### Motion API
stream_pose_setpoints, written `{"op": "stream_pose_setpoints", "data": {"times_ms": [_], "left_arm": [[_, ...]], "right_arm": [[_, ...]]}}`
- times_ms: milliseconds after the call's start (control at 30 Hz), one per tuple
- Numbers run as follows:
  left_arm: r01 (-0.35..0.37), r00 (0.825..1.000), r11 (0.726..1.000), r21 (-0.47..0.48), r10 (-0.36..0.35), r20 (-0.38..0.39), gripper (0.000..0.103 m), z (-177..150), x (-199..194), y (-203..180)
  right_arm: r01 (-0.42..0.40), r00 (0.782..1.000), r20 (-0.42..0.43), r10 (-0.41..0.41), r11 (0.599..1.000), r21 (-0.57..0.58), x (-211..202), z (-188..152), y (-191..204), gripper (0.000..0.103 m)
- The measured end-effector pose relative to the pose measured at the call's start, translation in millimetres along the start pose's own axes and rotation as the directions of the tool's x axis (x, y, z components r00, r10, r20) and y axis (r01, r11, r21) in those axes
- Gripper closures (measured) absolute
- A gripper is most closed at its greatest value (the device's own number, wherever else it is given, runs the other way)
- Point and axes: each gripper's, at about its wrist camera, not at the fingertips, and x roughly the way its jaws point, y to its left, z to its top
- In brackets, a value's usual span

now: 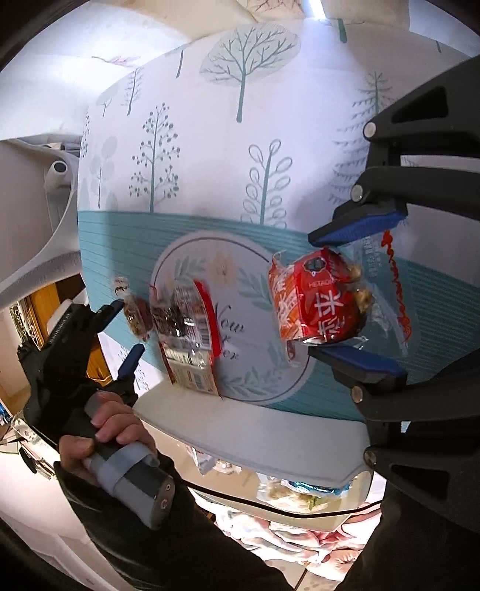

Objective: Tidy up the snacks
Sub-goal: 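Carry the walnut bag with the left tool while the right tool carries the red bag over the tray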

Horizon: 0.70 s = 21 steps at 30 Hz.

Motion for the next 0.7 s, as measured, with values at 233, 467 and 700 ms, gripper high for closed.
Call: {"op": "stream_pose_setpoints", "data": {"times_ms": [233, 467, 700], "left_arm": [[0.006, 1.0, 1.0, -0.019, -0.006, -0.001, 0.05, 5.7, 8.1, -1.8], [0.022, 1.0, 1.0, -0.022, -0.023, -0.02, 0.056, 2.7, -0.5, 1.1], [0.06, 0.997, 0.998, -0.014, -0.061, -0.036, 0.056, -13.1, -23.5, -4.4]], "right_arm": [[0.004, 1.0, -0.006, -0.004, 1.0, 0.018, -0.7, 4.3, -8.9, 0.05], [0.007, 1.0, -0.001, -0.007, 1.0, 0.022, -3.9, 7.2, -8.1, 0.05], [0.007, 1.0, 0.02, -0.007, 1.0, 0.003, -17.0, 11.2, 4.4, 0.05]]}}
